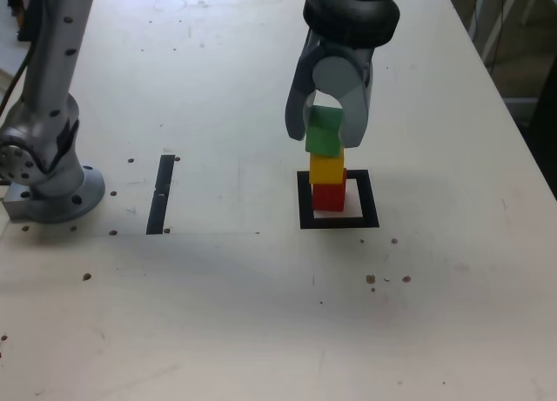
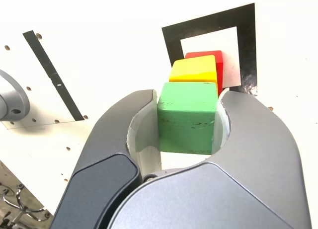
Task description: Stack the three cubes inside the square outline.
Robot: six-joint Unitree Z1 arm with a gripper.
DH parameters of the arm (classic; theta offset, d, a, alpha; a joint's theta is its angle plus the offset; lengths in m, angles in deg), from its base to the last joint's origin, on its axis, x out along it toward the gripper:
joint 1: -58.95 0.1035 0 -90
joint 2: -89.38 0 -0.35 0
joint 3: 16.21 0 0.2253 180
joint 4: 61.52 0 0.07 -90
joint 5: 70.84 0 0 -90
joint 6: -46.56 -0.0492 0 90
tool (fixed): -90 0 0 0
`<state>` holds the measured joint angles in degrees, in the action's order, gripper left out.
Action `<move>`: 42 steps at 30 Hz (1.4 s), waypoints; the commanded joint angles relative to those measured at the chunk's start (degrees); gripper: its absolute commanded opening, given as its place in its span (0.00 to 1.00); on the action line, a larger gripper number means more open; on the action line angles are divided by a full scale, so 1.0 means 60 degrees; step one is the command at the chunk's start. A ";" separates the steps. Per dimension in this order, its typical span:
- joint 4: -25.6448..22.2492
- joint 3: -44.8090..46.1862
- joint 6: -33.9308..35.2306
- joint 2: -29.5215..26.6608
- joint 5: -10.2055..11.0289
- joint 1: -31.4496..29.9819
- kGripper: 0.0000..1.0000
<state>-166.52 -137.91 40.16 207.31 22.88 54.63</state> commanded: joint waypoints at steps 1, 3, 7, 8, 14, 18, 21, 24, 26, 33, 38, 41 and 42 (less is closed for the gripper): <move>-0.0078 -0.0041 0.0031 0.0057 0.0036 -0.0013 0.23; -0.0077 -0.0055 0.0046 0.0072 0.0056 -0.0013 0.25; -0.0075 -0.0082 0.0058 0.0100 0.0055 -0.0013 0.32; -0.0075 -0.0080 0.0062 0.0106 0.0054 -0.0013 0.33; -0.0074 -0.0097 0.0085 0.0183 0.0066 -0.0013 0.37; -0.0065 -0.0113 0.0105 0.0184 0.0107 -0.0013 0.61; -0.0074 -0.0115 0.0174 0.0128 0.0224 -0.0012 0.87; -0.0099 -0.0100 0.0249 0.0032 0.0354 0.0001 0.99; -0.0111 -0.0091 0.0270 -0.0018 0.0396 0.0018 1.00; -0.0167 0.0007 0.0286 -0.0264 0.0415 0.0075 1.00; -0.0220 0.0126 0.0262 -0.0951 0.0419 0.0079 1.00; -0.0244 0.0315 0.0234 -0.1501 0.0427 0.0087 0.99; -0.0254 0.0406 0.0225 -0.1697 0.0436 0.0092 0.99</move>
<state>-167.40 -135.79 41.63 198.16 25.36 55.00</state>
